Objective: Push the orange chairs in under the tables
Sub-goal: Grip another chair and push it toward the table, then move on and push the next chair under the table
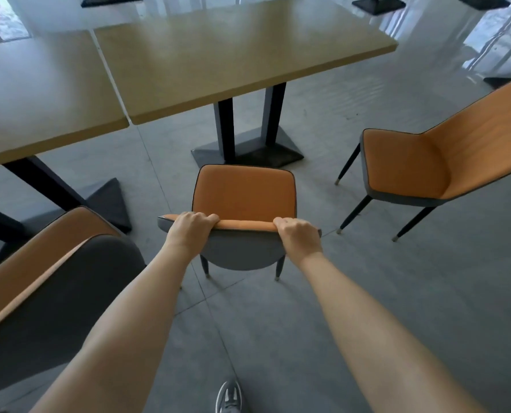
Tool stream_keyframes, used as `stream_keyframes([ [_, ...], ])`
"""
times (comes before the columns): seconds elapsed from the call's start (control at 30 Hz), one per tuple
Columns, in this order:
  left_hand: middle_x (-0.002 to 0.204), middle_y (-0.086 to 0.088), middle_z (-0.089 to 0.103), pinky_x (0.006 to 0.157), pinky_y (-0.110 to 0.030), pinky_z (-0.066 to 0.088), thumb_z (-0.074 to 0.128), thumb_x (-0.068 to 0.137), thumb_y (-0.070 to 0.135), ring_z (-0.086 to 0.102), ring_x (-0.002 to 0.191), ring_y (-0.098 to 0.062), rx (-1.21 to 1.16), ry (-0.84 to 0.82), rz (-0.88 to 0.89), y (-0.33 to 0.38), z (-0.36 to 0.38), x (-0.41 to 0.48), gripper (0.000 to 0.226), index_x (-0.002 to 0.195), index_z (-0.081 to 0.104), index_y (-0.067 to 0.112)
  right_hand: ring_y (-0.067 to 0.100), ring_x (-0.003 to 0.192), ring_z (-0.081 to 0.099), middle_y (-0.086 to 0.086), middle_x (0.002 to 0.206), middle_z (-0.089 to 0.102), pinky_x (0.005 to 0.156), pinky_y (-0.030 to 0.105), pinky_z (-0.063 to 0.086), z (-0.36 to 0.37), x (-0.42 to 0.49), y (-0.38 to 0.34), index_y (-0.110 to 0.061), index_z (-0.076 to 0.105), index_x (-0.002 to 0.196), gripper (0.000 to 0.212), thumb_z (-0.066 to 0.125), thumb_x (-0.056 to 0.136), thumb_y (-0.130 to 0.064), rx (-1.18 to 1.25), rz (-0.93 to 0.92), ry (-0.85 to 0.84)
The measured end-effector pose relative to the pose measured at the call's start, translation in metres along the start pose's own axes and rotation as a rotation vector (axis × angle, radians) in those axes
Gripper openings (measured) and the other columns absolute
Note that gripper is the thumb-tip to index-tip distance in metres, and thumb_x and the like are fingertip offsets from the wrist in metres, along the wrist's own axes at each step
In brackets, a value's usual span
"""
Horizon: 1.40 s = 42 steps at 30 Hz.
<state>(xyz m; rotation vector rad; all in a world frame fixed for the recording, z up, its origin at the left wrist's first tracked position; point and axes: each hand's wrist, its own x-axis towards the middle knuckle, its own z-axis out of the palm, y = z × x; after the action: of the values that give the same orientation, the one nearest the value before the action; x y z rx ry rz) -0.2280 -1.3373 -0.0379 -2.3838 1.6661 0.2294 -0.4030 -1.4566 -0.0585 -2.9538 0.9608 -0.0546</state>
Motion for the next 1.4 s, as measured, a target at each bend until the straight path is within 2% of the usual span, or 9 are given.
stream_keyframes([
  [0.07,0.106,-0.013,0.066,0.087,-0.037,0.044,0.042,0.088,0.001,0.062,0.099,-0.033,0.0,0.01,0.014,-0.005,-0.001,0.017,0.029,0.114,0.052,0.008,0.027,0.042,0.063,0.014,0.051,0.063,0.039,0.029,0.05,-0.002,0.018,0.003,-0.002,0.062,0.062,0.021,0.075,0.058,0.014,-0.002,0.024,0.008],
  [0.13,0.105,-0.013,0.067,0.087,-0.037,0.045,0.043,0.088,0.001,0.063,0.097,-0.033,-0.019,0.029,0.022,-0.008,-0.002,0.03,0.028,0.114,0.052,0.009,0.031,0.066,0.068,0.018,0.072,0.069,0.055,0.033,0.052,-0.006,0.032,0.006,0.0,0.064,0.081,0.012,0.06,0.078,0.011,-0.006,0.041,-0.029],
  [0.2,0.103,-0.012,0.067,0.086,-0.037,0.046,0.044,0.089,0.003,0.063,0.096,-0.032,-0.023,0.05,0.015,-0.009,-0.002,0.038,0.027,0.114,0.053,0.01,0.031,0.087,0.065,0.017,0.094,0.068,0.068,0.034,0.049,-0.006,0.042,0.009,-0.001,0.059,0.098,0.019,0.044,0.089,0.007,-0.02,0.066,-0.092],
  [0.37,0.106,-0.011,0.066,0.084,-0.036,0.049,0.049,0.091,0.008,0.064,0.097,-0.03,-0.007,-0.017,0.015,-0.008,-0.005,0.033,0.027,0.117,0.049,0.01,0.029,0.096,0.061,0.012,0.106,0.065,0.075,0.036,0.049,-0.008,0.037,0.008,-0.006,0.053,0.107,0.017,0.055,0.09,-0.008,0.004,0.079,-0.197],
  [0.57,0.106,-0.005,0.065,0.078,-0.033,0.049,0.054,0.084,0.057,0.063,0.097,-0.024,0.072,-0.118,0.07,0.003,-0.026,0.039,0.052,0.113,0.048,0.015,0.028,0.121,0.047,0.011,0.132,0.051,0.1,0.038,0.04,-0.027,0.028,0.023,-0.008,0.042,0.13,0.047,0.054,0.092,-0.035,0.177,0.099,-0.362],
  [0.7,0.137,-0.008,0.05,0.105,-0.037,0.037,0.04,0.089,0.06,0.045,0.128,-0.025,-0.015,-0.093,0.167,0.052,-0.042,0.053,0.061,0.129,0.044,0.014,0.025,0.145,0.014,0.01,0.157,0.015,0.116,0.038,0.017,-0.051,0.006,0.064,-0.01,0.011,0.149,0.066,0.037,0.098,-0.042,0.22,0.186,-0.373],
  [0.8,0.158,-0.01,0.011,0.12,-0.038,0.01,0.025,0.096,0.053,0.008,0.147,-0.024,-0.045,-0.05,0.175,0.104,-0.07,0.07,0.069,0.148,0.015,0.008,0.022,0.147,-0.003,0.011,0.159,-0.006,0.119,0.037,0.002,-0.069,-0.008,0.119,-0.01,-0.007,0.149,0.071,0.03,0.099,-0.045,0.235,0.252,-0.344],
  [0.93,0.159,-0.009,-0.008,0.12,-0.036,-0.002,0.017,0.098,0.049,-0.008,0.147,-0.021,-0.03,0.065,0.16,0.183,-0.106,0.097,0.069,0.148,-0.003,0.006,0.024,0.146,-0.011,0.011,0.157,-0.017,0.118,0.037,-0.003,-0.096,-0.031,0.206,-0.01,-0.017,0.146,0.074,0.023,0.099,-0.049,0.175,0.324,-0.269],
  [1.4,0.158,-0.006,-0.013,0.118,-0.036,-0.008,0.021,0.098,0.048,-0.012,0.146,-0.019,-0.088,0.374,0.263,0.467,-0.225,0.235,0.07,0.147,-0.011,0.009,0.023,0.144,-0.019,0.011,0.155,-0.025,0.117,0.036,-0.009,-0.175,-0.097,0.482,-0.007,-0.024,0.143,0.079,0.02,0.097,-0.053,0.057,0.523,0.017],
])
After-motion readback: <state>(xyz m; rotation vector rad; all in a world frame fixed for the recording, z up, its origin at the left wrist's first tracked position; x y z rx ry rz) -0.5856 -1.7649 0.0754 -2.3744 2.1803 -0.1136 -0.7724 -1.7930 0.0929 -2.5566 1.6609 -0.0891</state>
